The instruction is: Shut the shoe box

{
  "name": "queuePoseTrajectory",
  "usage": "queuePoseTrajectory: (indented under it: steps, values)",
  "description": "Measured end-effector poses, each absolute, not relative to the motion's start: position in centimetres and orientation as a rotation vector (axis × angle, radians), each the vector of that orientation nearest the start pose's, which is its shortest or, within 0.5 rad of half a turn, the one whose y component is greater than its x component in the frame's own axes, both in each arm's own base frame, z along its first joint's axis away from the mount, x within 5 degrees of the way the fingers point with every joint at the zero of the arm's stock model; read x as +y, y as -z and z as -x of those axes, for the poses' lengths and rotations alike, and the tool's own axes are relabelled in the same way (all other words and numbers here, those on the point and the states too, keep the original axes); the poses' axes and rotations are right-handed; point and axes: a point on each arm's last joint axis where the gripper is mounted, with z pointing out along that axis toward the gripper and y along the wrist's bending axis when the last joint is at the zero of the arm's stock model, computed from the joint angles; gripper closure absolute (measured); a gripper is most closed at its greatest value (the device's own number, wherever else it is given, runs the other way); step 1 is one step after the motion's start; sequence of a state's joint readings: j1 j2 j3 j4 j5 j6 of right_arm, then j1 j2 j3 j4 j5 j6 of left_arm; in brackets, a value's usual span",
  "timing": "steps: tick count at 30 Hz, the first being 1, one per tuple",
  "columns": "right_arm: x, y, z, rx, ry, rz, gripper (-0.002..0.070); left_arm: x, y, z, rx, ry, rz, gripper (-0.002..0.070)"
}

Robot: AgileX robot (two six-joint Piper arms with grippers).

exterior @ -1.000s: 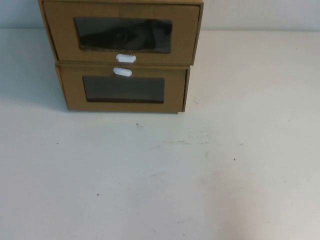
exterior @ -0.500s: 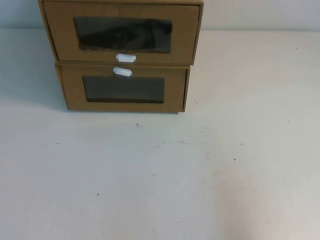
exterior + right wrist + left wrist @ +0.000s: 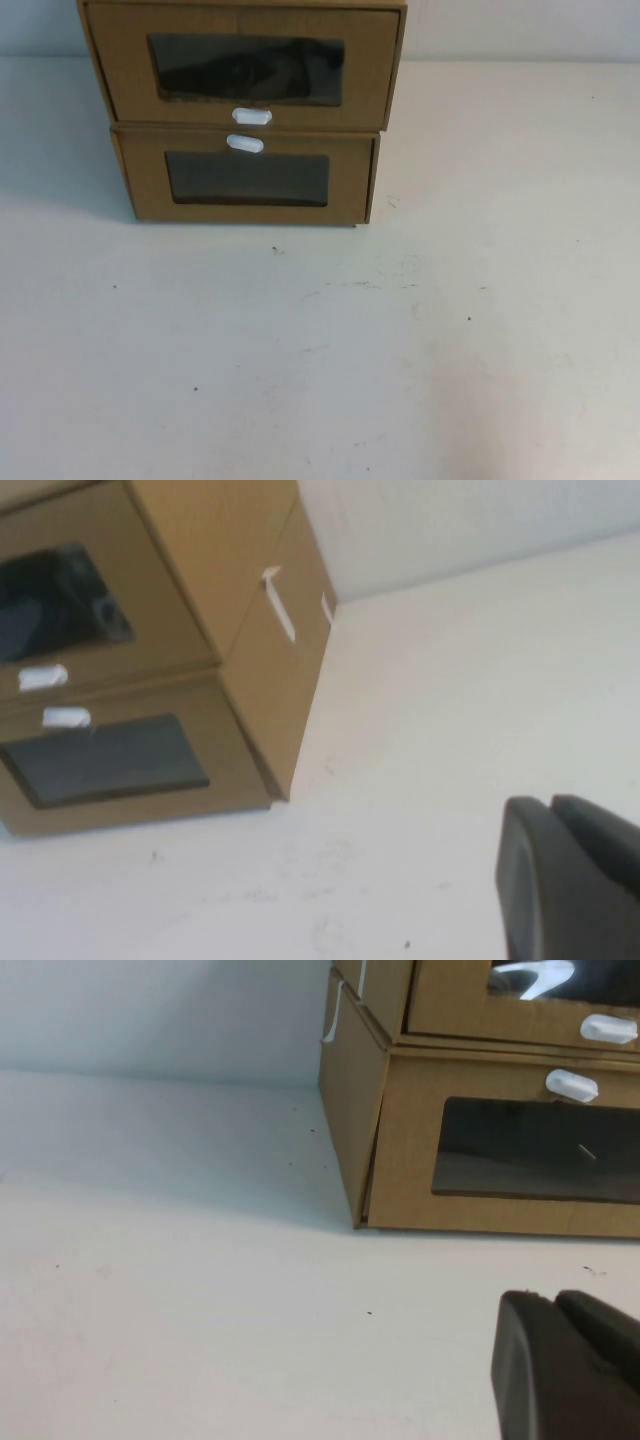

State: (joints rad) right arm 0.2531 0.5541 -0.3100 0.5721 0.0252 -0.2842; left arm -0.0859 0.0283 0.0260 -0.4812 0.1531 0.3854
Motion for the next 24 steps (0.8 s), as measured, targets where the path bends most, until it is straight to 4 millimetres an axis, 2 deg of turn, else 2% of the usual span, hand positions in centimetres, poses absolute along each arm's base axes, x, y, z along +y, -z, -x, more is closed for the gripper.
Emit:
queuePoseTrajectory:
  steps: [4, 7, 12, 15, 19, 24]
  values:
    - [3.2, -26.7, -11.4, 1.795, -0.409, 0.002, 0.0689, -1.2, -19.0, -5.8, 1.679, 0.192, -0.052, 0.0680]
    - [2.6, -26.1, -10.3, 1.763, -0.333, 0.038, 0.0689, -1.2, -19.0, -5.8, 1.681, 0.192, -0.052, 0.0680]
    - [1.5, -24.4, -7.0, 1.614, -0.157, 0.153, 0.0689, -1.2, -19.0, -5.8, 1.682, 0.192, -0.052, 0.0680]
    - [1.2, -23.3, -5.4, 1.502, -0.107, 0.189, 0.0689, -1.2, -19.0, -5.8, 1.682, 0.192, -0.052, 0.0680]
    - [1.1, -22.0, -5.3, 1.497, -0.083, 0.192, 0.0689, -1.2, -19.0, -5.8, 1.684, 0.193, -0.053, 0.0680]
    - [1.1, -21.7, -5.3, 1.505, -0.078, 0.192, 0.0689, -1.2, -19.0, -5.8, 1.684, 0.193, -0.053, 0.0680]
